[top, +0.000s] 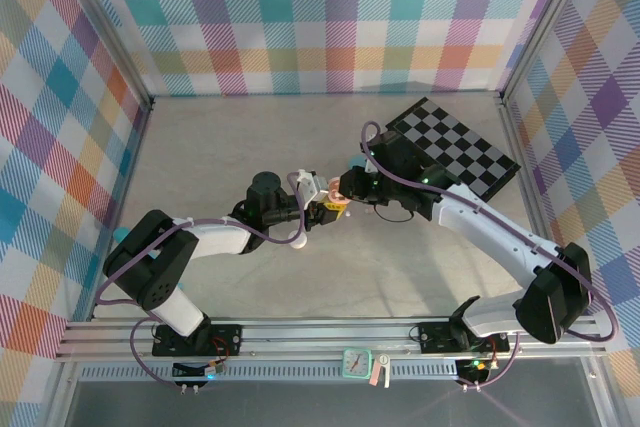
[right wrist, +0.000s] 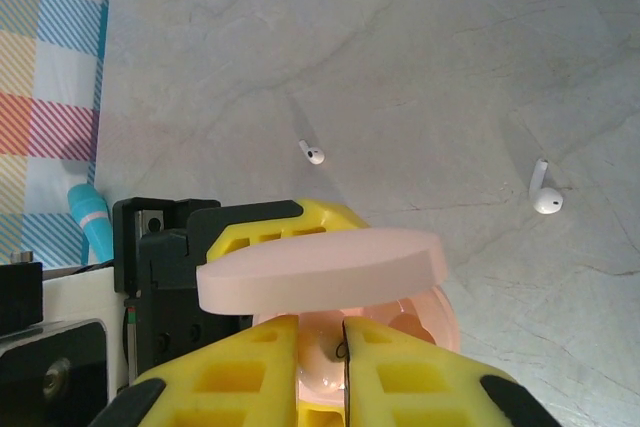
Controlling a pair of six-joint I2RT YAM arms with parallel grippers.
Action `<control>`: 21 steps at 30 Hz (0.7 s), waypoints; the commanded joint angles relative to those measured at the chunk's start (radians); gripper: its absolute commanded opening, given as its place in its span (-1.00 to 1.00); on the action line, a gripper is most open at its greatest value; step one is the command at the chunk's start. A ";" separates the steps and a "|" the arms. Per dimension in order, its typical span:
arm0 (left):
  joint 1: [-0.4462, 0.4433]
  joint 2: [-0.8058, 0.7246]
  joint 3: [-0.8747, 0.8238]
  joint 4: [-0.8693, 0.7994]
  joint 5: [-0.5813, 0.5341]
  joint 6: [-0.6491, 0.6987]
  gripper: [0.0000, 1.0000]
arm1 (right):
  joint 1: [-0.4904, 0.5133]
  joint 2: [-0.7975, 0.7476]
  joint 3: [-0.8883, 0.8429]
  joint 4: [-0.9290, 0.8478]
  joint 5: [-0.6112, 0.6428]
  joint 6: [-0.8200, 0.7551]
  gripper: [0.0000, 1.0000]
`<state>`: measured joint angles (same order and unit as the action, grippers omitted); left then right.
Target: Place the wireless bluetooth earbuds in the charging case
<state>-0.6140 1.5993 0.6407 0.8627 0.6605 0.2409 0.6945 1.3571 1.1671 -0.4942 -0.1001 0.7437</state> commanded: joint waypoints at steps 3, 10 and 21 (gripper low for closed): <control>-0.010 0.010 0.028 0.003 0.009 0.021 -0.33 | 0.006 0.015 0.028 0.021 -0.030 -0.015 -0.64; -0.015 0.004 0.037 -0.005 0.011 0.022 -0.33 | 0.009 0.029 0.021 0.023 -0.049 -0.014 -0.63; -0.021 0.009 0.042 -0.001 0.010 0.021 -0.33 | 0.011 0.014 0.012 0.022 -0.041 -0.021 -0.44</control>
<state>-0.6231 1.6035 0.6544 0.8371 0.6605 0.2443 0.6998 1.3781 1.1671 -0.4828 -0.1329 0.7418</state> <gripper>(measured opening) 0.359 0.273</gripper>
